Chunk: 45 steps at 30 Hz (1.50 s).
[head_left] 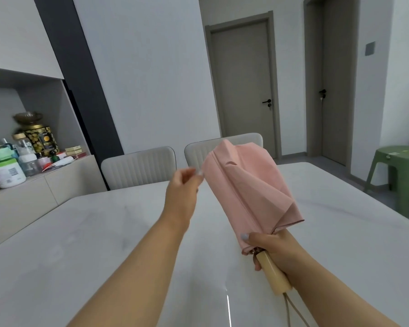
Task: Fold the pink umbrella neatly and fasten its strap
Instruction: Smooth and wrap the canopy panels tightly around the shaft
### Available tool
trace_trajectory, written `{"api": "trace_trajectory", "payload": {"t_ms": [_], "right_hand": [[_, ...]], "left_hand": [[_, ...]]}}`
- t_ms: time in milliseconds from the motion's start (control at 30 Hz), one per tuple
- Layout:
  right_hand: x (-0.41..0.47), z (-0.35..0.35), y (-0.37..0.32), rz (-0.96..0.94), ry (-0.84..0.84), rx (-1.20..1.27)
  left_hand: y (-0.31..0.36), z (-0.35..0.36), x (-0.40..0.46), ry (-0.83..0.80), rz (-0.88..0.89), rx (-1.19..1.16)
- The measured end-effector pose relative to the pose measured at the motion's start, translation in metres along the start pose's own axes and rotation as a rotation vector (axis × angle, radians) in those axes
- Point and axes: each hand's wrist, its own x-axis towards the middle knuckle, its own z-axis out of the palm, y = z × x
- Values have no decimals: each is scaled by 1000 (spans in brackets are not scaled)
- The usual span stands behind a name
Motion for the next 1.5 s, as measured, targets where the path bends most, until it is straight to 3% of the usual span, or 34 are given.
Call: {"api": "trace_trajectory", "payload": {"t_ms": [200,333,633,733,833,1067,1200,1367,1500], "right_hand": [[-1,5,3,-59,-13,-56],[2,5,6,-81,-33,-53],[0,7,6,-82,-109,-108],[0,7,9,-92,-122,-113],[2,7,10,-95,-127,-114],[11,3,17,-41,-96,-132],[8,4,14,-93,-132,-61],[6,4,13,-103,-169,-32],[5,4,12,-107,-172,-27]], "left_hand": [[67,11,25,-85,211,331],[76,13,42,-206,97,619],[84,5,54,-358,89,785],[85,2,56,-403,8,828],[85,-2,54,-453,-86,797],[92,-7,53,-555,-140,324],[95,-11,55,-470,-137,659],[94,-16,63,-405,-91,457],[90,-16,62,-432,-9,493]]}}
